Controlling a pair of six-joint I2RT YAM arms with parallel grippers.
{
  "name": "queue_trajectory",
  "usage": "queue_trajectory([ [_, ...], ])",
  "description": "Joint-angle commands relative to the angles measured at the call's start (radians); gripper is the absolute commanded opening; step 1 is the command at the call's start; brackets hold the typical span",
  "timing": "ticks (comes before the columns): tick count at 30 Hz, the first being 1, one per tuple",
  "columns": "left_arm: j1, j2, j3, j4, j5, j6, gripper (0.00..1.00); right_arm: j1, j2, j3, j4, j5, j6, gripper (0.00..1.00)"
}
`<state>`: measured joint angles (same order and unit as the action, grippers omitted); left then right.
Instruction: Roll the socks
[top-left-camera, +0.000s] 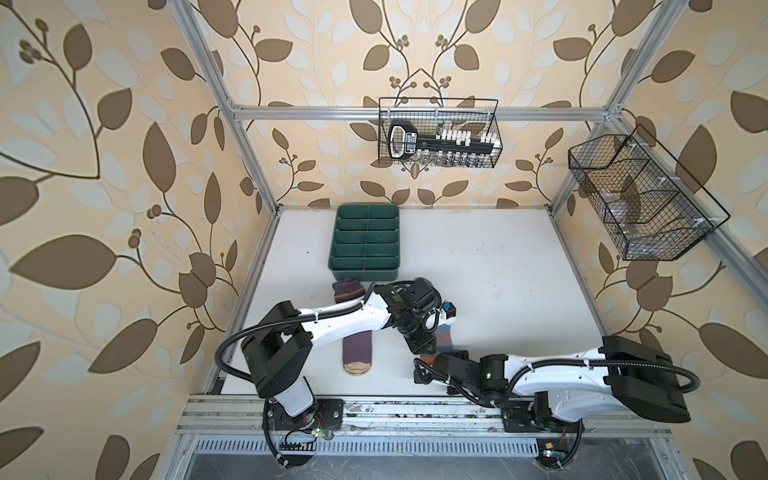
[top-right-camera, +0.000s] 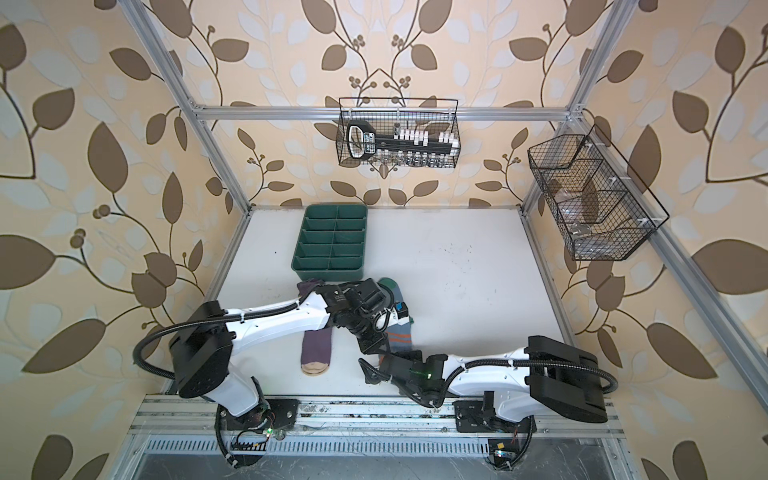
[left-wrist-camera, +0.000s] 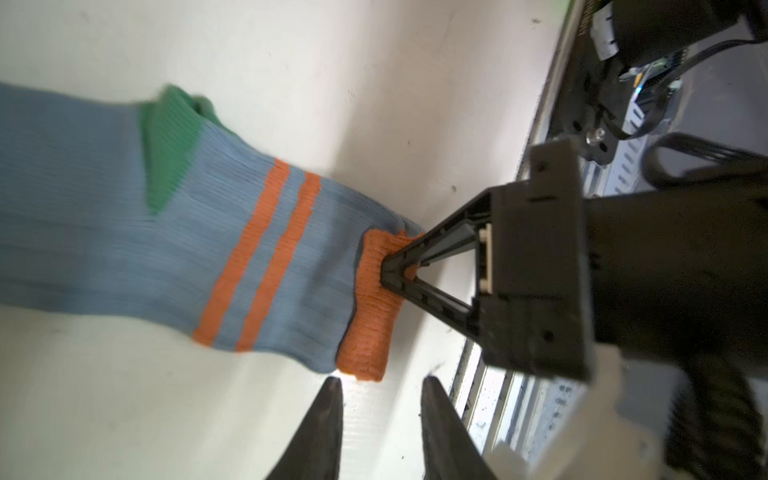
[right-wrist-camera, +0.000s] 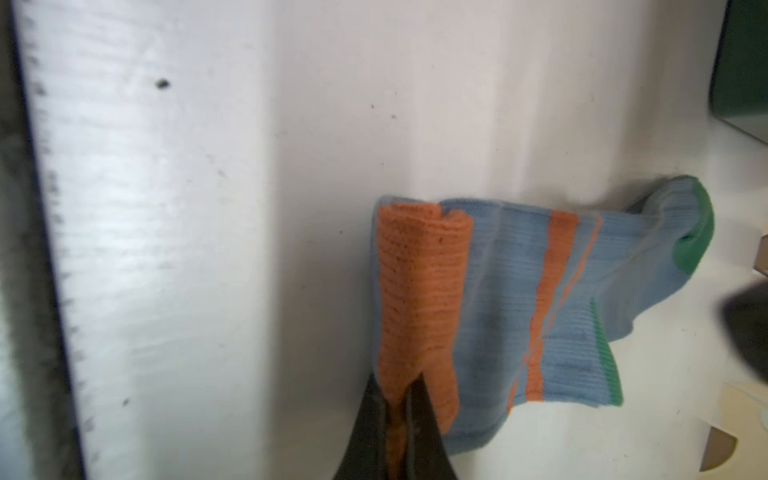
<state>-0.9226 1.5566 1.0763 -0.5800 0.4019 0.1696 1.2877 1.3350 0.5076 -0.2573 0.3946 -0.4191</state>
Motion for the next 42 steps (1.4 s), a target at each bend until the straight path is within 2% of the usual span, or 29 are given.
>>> queue_trajectory([
  [1, 0.017, -0.157, -0.042, 0.012, -0.128, -0.006, 0.37, -0.031, -0.012, 0.031, -0.133, -0.152, 0.014, 0.0],
  [5, 0.031, -0.376, -0.105, 0.056, -0.34, -0.006, 0.42, -0.123, 0.001, 0.113, -0.245, -0.318, 0.022, 0.02],
  [8, 0.032, -0.573, -0.151, 0.097, -0.479, 0.032, 0.5, -0.199, 0.036, 0.178, -0.322, -0.442, 0.02, 0.04],
  [11, 0.031, -0.73, -0.169, 0.094, -0.457, 0.141, 0.58, -0.257, 0.055, 0.215, -0.36, -0.501, 0.008, 0.05],
  [13, 0.031, -0.782, -0.144, 0.047, -0.399, 0.222, 0.59, -0.313, 0.078, 0.249, -0.391, -0.559, -0.002, 0.05],
  [19, 0.03, -0.741, -0.006, -0.113, -0.316, 0.399, 0.57, -0.381, 0.169, 0.31, -0.467, -0.614, -0.033, 0.06],
  [23, 0.008, -0.703, 0.011, -0.114, -0.283, 0.46, 0.56, -0.394, 0.202, 0.303, -0.455, -0.63, -0.044, 0.06],
  [26, -0.06, -0.689, -0.036, -0.092, -0.336, 0.519, 0.57, -0.415, 0.226, 0.303, -0.443, -0.64, -0.042, 0.06],
  [30, -0.2, -0.66, -0.128, -0.058, -0.493, 0.583, 0.57, -0.452, 0.267, 0.309, -0.435, -0.644, -0.043, 0.08],
  [35, -0.334, -0.628, -0.264, 0.055, -0.614, 0.585, 0.57, -0.484, 0.32, 0.327, -0.434, -0.65, -0.045, 0.09],
  [42, -0.448, -0.484, -0.423, 0.309, -0.619, 0.459, 0.53, -0.513, 0.395, 0.362, -0.451, -0.639, -0.045, 0.1],
])
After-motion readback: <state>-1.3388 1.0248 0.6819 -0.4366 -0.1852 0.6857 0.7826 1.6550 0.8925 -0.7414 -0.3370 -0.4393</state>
